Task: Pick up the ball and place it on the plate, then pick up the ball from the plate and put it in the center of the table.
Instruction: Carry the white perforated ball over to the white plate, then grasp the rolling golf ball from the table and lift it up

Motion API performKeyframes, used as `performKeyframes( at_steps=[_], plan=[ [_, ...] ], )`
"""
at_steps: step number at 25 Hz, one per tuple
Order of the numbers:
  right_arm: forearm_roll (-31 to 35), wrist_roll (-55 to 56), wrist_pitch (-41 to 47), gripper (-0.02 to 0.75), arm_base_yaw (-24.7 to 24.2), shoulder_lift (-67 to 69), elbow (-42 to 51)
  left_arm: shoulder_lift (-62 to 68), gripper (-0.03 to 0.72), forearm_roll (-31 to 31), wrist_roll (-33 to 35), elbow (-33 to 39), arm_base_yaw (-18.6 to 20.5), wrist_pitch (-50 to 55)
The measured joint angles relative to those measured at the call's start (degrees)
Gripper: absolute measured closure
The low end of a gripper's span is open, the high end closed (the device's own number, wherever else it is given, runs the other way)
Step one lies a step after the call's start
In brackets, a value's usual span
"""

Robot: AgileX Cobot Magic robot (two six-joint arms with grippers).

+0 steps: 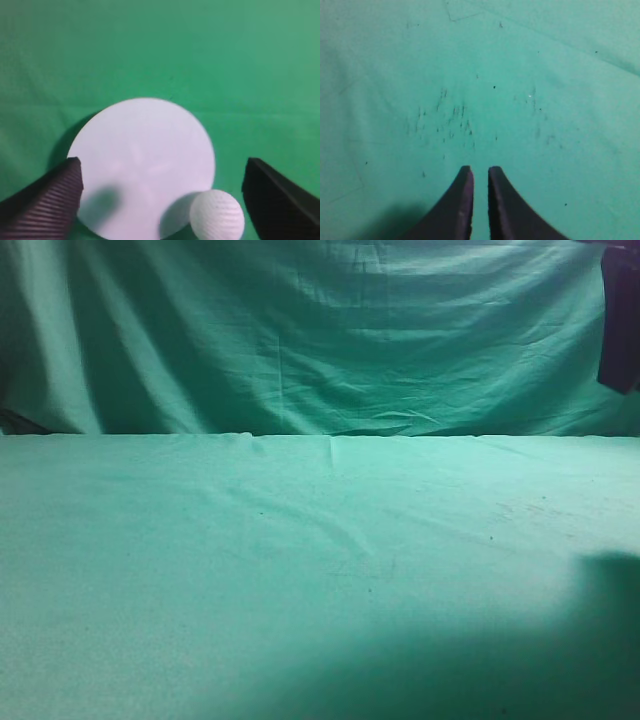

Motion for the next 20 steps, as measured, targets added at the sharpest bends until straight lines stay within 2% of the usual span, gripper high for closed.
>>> performKeyframes(
  at_steps=[1,3,7,10,11,14,15,17,20],
  plan=[
    [0.03,0.00,0.41,0.690,0.00,0.00,-0.45,0.00,0.095,-2.25,1.47,-1.64,0.00,1.57],
    [0.13,0.00,2.20,0.690,0.00,0.00,-1.84,0.00,0.146,-6.57,4.52,-5.33,0.00,4.61],
    [0.13,0.26,7.44,0.690,0.00,0.00,-5.82,-0.66,0.132,-17.22,11.90,-9.38,0.00,8.06],
    [0.13,2.14,10.79,0.690,0.00,-0.92,-7.79,-2.71,0.239,-24.82,17.91,-9.74,0.00,9.78],
    [0.15,2.44,11.40,0.690,0.00,-2.04,-7.79,-3.47,0.298,-26.73,19.59,-9.86,0.00,10.30],
    [0.15,2.81,13.29,0.690,0.00,-6.59,-7.88,-6.19,0.545,-29.81,23.01,-9.84,0.00,12.26],
    [0.15,2.94,14.02,0.690,0.00,-8.19,-8.01,-7.10,0.603,-30.22,23.54,-9.84,0.00,12.55],
    [-0.33,3.06,15.54,0.690,0.00,-10.59,-8.12,-8.80,0.688,-30.66,23.92,-9.84,0.00,13.09],
    [-0.44,3.14,17.04,0.690,0.00,-13.02,-7.97,-11.49,0.688,-32.01,24.72,-9.56,0.00,13.49]
  ],
)
